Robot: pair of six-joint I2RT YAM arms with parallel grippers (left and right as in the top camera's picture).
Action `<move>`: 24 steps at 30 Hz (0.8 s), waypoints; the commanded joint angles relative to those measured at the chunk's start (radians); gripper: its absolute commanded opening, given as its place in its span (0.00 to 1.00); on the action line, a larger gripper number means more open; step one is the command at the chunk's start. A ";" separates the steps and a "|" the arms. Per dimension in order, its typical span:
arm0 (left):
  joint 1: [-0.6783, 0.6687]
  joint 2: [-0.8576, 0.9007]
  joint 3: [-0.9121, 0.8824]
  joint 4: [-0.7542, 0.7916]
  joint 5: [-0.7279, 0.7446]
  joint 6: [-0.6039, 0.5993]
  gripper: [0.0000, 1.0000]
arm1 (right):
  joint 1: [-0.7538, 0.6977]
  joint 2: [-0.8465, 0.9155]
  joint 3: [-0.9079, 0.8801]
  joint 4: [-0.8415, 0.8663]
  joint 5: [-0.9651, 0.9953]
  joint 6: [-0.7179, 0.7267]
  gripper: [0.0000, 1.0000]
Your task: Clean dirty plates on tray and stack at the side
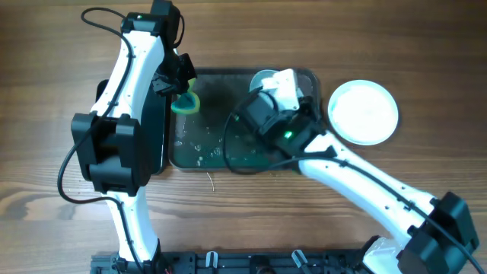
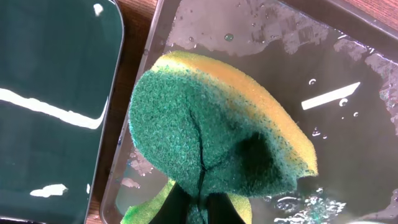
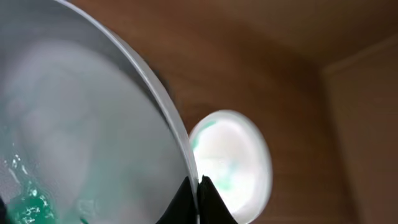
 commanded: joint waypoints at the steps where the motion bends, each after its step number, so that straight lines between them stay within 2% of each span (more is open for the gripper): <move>1: -0.014 -0.024 0.014 -0.003 -0.002 -0.020 0.04 | 0.097 -0.030 0.001 0.003 0.347 -0.011 0.04; 6: -0.023 -0.024 0.014 -0.003 -0.002 -0.020 0.04 | 0.152 -0.030 0.001 0.010 0.569 -0.012 0.04; 12: -0.024 -0.024 0.014 -0.003 -0.002 -0.021 0.04 | 0.166 -0.030 0.001 0.055 0.527 -0.008 0.04; 15: -0.024 -0.024 0.014 -0.004 -0.002 -0.021 0.04 | 0.118 -0.030 0.001 0.066 0.240 0.033 0.04; 19: -0.024 -0.024 0.014 -0.005 -0.002 -0.021 0.04 | -0.060 -0.016 0.000 0.047 -0.338 0.259 0.04; 21: -0.024 -0.024 0.014 -0.007 -0.002 -0.021 0.04 | -0.159 0.024 0.000 0.064 -0.566 0.343 0.05; 24: -0.024 -0.024 0.014 -0.006 -0.002 -0.021 0.04 | -0.232 0.102 0.000 0.101 -0.735 0.385 0.04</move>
